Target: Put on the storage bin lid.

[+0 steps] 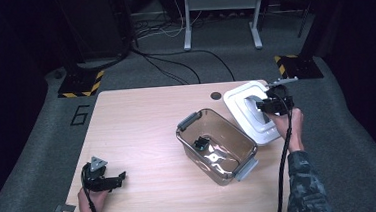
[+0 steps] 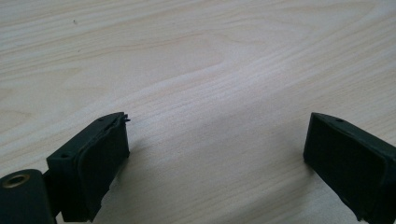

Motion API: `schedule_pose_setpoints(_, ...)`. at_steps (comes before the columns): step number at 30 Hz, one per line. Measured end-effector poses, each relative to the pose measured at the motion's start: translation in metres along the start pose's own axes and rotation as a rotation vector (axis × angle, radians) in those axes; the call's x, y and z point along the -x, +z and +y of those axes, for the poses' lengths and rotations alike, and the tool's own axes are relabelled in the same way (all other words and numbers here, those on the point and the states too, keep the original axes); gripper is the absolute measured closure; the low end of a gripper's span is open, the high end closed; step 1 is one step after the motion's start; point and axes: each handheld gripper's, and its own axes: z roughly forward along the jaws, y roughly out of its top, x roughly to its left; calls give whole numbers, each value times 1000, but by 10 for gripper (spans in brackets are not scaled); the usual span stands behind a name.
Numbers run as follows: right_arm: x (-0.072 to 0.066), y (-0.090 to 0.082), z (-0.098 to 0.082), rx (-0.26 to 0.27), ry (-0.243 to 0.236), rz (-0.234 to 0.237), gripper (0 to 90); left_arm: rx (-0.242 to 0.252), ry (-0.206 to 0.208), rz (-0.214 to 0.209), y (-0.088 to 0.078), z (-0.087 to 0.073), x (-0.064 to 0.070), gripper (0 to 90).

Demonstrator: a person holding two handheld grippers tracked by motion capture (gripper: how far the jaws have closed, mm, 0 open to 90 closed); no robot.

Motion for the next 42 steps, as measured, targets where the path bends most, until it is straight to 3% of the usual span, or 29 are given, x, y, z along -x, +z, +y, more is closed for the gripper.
schedule_pose_setpoints(8, -5, -26, 14, 22, -18, 10, 665, 0, 1, 0, 0, 0, 0, 64)
schedule_pose_setpoints(17, -13, -42, 23, 24, -38, 32, 666, 0, 0, 0, 0, 0, 0, 64)
schedule_pose_setpoints(27, -32, -57, 30, 30, -64, 77, 666, 0, 0, 0, 0, 0, 0, 64)
schedule_pose_setpoints(35, -54, -66, 34, 29, -100, 143, 665, 0, -1, 0, 0, 0, 0, 64)
schedule_pose_setpoints(42, -74, -67, 35, 22, -93, 185, 665, 0, -1, 0, 0, 0, 0, 63)
